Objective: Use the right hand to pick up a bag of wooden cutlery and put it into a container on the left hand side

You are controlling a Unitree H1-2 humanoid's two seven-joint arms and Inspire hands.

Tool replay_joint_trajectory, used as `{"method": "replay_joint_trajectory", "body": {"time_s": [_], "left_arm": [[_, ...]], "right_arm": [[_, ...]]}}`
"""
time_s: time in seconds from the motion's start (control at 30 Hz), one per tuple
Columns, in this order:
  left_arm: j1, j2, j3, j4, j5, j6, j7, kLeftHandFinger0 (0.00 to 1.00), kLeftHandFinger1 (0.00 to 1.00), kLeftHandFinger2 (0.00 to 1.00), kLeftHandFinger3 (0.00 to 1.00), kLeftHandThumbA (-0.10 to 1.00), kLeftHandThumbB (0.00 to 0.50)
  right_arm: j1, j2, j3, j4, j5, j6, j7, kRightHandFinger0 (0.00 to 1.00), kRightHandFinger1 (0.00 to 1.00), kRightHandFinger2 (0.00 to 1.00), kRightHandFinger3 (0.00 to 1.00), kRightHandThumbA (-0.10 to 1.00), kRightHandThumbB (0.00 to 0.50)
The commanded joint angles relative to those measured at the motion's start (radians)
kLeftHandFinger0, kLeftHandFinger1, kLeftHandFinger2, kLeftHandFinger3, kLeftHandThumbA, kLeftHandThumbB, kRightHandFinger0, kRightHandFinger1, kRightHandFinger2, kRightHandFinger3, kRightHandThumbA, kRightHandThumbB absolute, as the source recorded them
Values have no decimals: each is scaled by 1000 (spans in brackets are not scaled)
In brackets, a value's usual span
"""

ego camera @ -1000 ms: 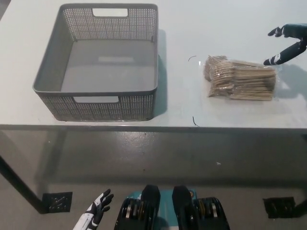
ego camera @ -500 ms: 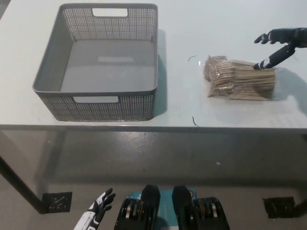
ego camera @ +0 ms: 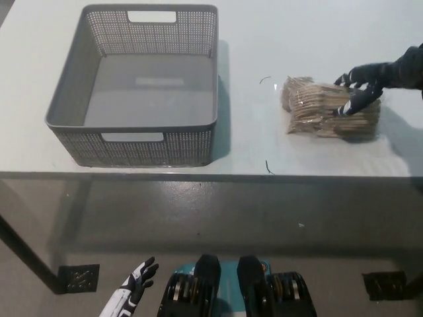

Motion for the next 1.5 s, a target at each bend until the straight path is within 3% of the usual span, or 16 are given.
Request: {"method": "replay_joint_trajectory", "body": {"time_s": [0.0, 0.17, 0.43, 0.77, 0.93, 0.97, 1.0, 1.03, 1.07, 1.1, 1.13, 1.17, 1.2, 1.27, 1.37, 1.47], "left_arm": [[1, 19, 8, -29, -21, -38, -8, 1000, 1000, 1000, 1000, 1000, 411], [-4, 22, 9, -33, -18, -38, -6, 1000, 1000, 1000, 1000, 1000, 410], [-26, 24, 3, -21, -8, -38, 1, 1000, 1000, 1000, 1000, 1000, 419], [-44, 27, 1, -22, -3, -38, 2, 1000, 1000, 1000, 1000, 1000, 427], [-51, 27, -2, -20, -1, -38, -3, 1000, 1000, 1000, 1000, 1000, 433], [-54, 27, -3, -20, -3, -38, -5, 1000, 1000, 1000, 1000, 1000, 435], [-56, 27, -2, -19, -5, -38, -8, 1000, 1000, 1000, 1000, 1000, 435], [-57, 27, -2, -18, -7, -38, -9, 1000, 1000, 1000, 1000, 1000, 432], [-62, 27, -2, -16, -8, -38, -11, 1000, 1000, 1000, 1000, 1000, 434], [-65, 26, 0, -15, -10, -38, -14, 1000, 1000, 1000, 1000, 1000, 441], [-65, 26, 2, -15, -13, -38, -16, 1000, 1000, 1000, 1000, 1000, 443], [-65, 27, 3, -18, -12, -38, -17, 1000, 1000, 1000, 1000, 1000, 444], [-66, 29, 2, -19, -14, -38, -21, 1000, 1000, 1000, 1000, 1000, 435], [-68, 28, 1, -21, -17, -38, -27, 1000, 1000, 1000, 1000, 1000, 433], [-70, 29, 0, -20, -14, -38, -26, 1000, 1000, 1000, 1000, 1000, 432], [-72, 30, 0, -19, -8, -38, -23, 1000, 1000, 1000, 1000, 1000, 433]], "right_arm": [[-72, 16, 26, 59, -50, -61, -74, 1000, 1000, 1000, 1000, 640, 500], [-65, 39, 13, 158, -30, -58, -85, 1000, 1000, 1000, 1000, 547, 500], [-50, 43, 34, 199, -42, -101, -78, 1000, 1000, 1000, 1000, 620, 500], [-28, 88, -29, 242, 13, -95, -93, 1000, 1000, 1000, 1000, 499, 500], [-12, 116, -80, 243, 38, -138, -172, 1000, 1000, 1000, 1000, 371, 484], [2, 122, -80, 232, 23, -179, -256, 725, 757, 874, 1000, 347, 459], [9, 123, -83, 228, 20, -198, -292, 664, 696, 820, 999, 342, 461], [13, 126, -93, 227, 25, -210, -319, 430, 531, 641, 712, 245, 411], [25, 137, -122, 224, 42, -231, -401, 191, 384, 523, 466, 113, 323], [28, 144, -134, 223, 47, -233, -440, 73, 329, 563, 477, 29, 253], [31, 148, -149, 219, 56, -247, -465, 45, 377, 678, 567, -57, 201], [34, 152, -170, 218, 72, -257, -482, 119, 540, 869, 737, -98, 145], [38, 153, -200, 224, 98, -276, -490, 231, 692, 988, 873, -100, 129], [47, 157, -256, 230, 133, -303, -524, 263, 721, 971, 963, -100, 124], [48, 163, -297, 235, 142, -286, -550, 239, 682, 948, 981, -100, 128], [52, 165, -347, 236, 165, -278, -564, 273, 724, 1000, 1000, -100, 129]]}}
